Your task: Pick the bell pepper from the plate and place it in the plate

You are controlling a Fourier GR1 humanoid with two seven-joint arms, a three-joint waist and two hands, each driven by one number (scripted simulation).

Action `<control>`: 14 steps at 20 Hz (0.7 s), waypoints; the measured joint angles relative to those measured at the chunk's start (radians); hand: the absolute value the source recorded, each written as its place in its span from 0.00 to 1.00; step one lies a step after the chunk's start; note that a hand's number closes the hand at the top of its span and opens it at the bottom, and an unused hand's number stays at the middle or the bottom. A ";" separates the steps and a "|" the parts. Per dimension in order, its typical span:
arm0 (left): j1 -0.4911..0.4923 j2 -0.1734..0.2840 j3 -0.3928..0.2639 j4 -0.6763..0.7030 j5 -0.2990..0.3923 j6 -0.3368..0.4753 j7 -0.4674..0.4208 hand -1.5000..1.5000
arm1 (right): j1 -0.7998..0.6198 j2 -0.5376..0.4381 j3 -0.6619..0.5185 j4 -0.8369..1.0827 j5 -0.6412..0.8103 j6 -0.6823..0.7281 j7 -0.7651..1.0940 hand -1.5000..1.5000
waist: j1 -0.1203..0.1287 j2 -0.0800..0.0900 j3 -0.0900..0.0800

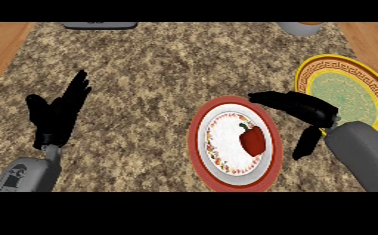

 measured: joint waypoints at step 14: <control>0.005 -0.061 0.053 -0.009 -0.076 -0.037 0.015 0.50 | -0.021 0.143 -0.024 -0.020 0.246 0.090 0.144 0.00 | 0.002 0.001 0.000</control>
